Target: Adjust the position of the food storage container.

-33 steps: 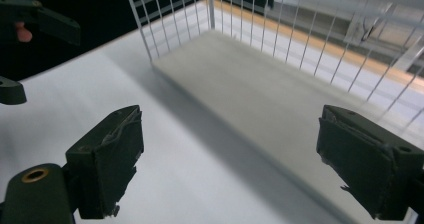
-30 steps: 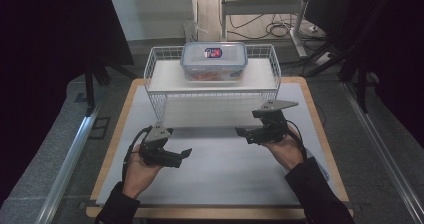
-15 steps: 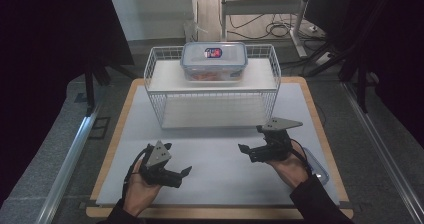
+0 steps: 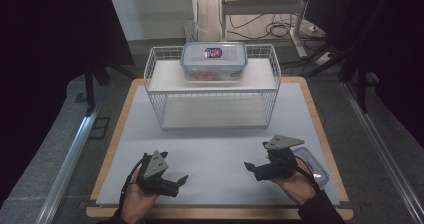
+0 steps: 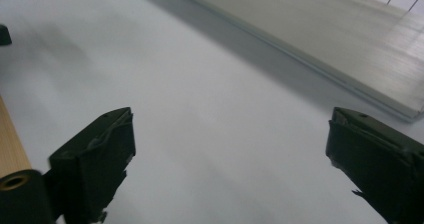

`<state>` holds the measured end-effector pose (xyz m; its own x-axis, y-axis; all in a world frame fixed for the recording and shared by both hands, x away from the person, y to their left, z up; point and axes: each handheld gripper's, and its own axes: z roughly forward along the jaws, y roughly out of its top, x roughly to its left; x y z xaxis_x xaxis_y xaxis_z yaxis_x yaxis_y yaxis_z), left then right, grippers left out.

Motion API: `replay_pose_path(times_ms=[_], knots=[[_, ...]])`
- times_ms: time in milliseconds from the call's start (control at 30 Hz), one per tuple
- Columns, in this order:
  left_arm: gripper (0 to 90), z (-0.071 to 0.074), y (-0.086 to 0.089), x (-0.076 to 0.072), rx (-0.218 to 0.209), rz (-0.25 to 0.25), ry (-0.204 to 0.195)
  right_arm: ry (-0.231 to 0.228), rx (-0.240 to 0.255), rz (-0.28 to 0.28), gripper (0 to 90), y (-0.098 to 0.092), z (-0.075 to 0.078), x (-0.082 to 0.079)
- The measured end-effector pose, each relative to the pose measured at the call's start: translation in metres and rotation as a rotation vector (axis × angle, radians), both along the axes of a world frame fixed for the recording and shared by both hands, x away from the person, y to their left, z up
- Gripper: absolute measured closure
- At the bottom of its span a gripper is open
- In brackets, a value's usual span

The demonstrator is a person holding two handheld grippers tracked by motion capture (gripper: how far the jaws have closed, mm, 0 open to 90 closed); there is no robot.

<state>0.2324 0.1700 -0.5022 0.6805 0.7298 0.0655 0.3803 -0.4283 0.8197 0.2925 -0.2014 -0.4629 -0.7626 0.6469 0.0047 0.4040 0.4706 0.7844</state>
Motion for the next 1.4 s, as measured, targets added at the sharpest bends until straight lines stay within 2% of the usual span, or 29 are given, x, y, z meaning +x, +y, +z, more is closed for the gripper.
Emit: replay_pose_path(times_ms=[133, 233, 333, 367, 400, 567, 600, 733, 767, 833, 900, 933, 967, 1067, 1133, 1167, 1200, 1400], knots=[[0.6, 0.0, 0.001, 0.0, -0.007, 0.003, -0.002, 0.009, -0.015, -0.002, 6.2, -0.004, 0.0, -0.006], [0.7, 0.0, 0.002, 0.0, -0.026, 0.007, 0.003, -0.001, -0.028, -0.027, 17.9, -0.009, 0.002, -0.012], [0.8, 0.0, 0.003, 0.001, -0.031, 0.007, 0.008, 0.012, -0.024, -0.05, 37.3, -0.019, 0.007, -0.018], [0.8, 0.0, 0.003, 0.001, -0.032, 0.009, 0.01, 0.013, -0.03, -0.063, 51.5, -0.029, 0.01, -0.022], [0.8, 0.0, 0.003, 0.001, -0.032, 0.009, 0.012, 0.013, -0.03, -0.063, 51.5, -0.029, 0.01, -0.022], [0.9, -0.002, 0.002, 0.002, -0.039, 0.007, 0.024, 0.011, -0.032, -0.082, 81.6, -0.057, 0.017, -0.037], [0.9, -0.002, 0.002, 0.002, -0.041, 0.006, 0.025, 0.011, -0.032, -0.082, 81.6, -0.057, 0.017, -0.037], [1.1, -0.002, 0.001, 0.002, -0.043, 0.002, 0.028, 0.016, -0.033, -0.127, 89.9, -0.079, 0.019, -0.049], [1.2, -0.003, 0.0, 0.003, -0.039, -0.001, 0.031, 0.021, -0.038, -0.163, 90.0, -0.091, 0.018, -0.054], [1.2, -0.003, 0.0, 0.003, -0.037, 0.0, 0.033, 0.022, -0.037, -0.18, 90.0, -0.097, 0.017, -0.057], [1.3, -0.003, 0.0, 0.003, -0.037, -0.002, 0.037, 0.023, -0.04, -0.237, 90.0, -0.116, 0.016, -0.065], [1.3, -0.004, -0.001, 0.003, -0.037, -0.002, 0.038, 0.023, -0.04, -0.237, 90.0, -0.116, 0.016, -0.065], [1.3, -0.004, -0.001, 0.003, -0.033, -0.004, 0.042, 0.019, -0.034, -0.272, 90.0, -0.128, 0.016, -0.069], [1.4, -0.005, -0.002, 0.003, -0.03, -0.007, 0.047, 0.017, -0.026, -0.32, 90.0, -0.144, 0.015, -0.074], [1.4, -0.005, -0.003, 0.004, -0.027, -0.008, 0.048, 0.018, -0.027, -0.337, 90.0, -0.15, 0.014, -0.075], [1.4, -0.006, -0.003, 0.004, -0.025, -0.009, 0.05, 0.02, -0.028, -0.363, 90.0, -0.156, 0.013, -0.075], [1.4, -0.006, -0.003, 0.004, -0.025, -0.01, 0.053, 0.02, -0.033, -0.414, 90.0, -0.166, 0.01, -0.074], [1.5, -0.007, -0.005, 0.004, -0.019, -0.016, 0.058, 0.044, -0.052, -0.478, 90.0, -0.18, -0.002, -0.063]])
